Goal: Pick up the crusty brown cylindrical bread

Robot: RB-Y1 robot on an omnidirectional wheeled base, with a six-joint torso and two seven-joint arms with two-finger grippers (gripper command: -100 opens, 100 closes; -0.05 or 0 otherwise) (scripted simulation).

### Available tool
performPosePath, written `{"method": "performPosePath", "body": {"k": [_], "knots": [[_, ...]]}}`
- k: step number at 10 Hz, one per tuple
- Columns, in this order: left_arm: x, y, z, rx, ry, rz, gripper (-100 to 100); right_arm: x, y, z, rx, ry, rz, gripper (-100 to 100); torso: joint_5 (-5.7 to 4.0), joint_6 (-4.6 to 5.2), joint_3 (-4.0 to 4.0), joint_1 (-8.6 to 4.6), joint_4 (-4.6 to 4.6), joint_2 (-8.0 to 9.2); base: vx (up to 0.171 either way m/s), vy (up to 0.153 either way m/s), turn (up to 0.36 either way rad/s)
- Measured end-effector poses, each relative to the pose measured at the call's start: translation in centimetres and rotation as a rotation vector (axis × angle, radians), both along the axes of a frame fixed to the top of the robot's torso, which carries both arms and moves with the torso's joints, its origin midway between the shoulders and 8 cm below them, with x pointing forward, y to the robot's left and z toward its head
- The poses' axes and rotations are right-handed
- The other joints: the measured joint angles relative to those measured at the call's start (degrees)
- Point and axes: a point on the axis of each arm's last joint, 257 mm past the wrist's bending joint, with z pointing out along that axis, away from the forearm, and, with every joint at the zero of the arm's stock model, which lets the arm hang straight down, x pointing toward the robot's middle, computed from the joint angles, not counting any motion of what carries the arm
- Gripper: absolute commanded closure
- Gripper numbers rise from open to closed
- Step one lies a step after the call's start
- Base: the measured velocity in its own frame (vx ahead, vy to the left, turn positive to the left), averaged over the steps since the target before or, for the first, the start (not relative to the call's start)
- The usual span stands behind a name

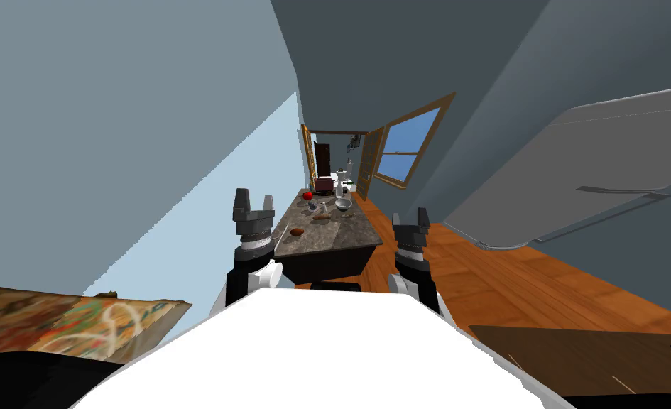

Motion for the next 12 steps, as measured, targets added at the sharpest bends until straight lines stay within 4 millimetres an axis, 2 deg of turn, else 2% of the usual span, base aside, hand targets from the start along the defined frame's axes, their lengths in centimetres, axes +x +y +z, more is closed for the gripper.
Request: {"method": "performPosePath", "body": {"k": [3,8,10,12], "knots": [[2.1,0.0,-1.1,0.03,0.049,-0.029,-100,0.0,0.0,0.0,0.0,0.0,0.0,0,0.01,0.01,0.16,0.04,0.06,0.29,-0.085,0.006,-0.029],[7.1,1.6,-3.5,0.029,0.154,-0.05,-100,0.0,0.0,0.0,0.0,0.0,0.0,0,0.0,0.01,0.09,-0.02,0.04,0.15,-0.065,-0.006,-0.039],[9.7,3.1,-5.1,0.013,0.209,-0.05,-100,0.0,0.0,0.0,0.0,0.0,0.0,0,-0.02,0.0,0.15,-0.08,0.06,0.27,-0.079,-0.022,-0.03],[11.4,3.6,-5.6,-0.005,0.253,-0.048,-100,0.0,0.0,0.0,0.0,0.0,0.0,0,-0.01,0.0,0.06,-0.04,0.03,0.09,-0.016,-0.011,-0.032]]}}
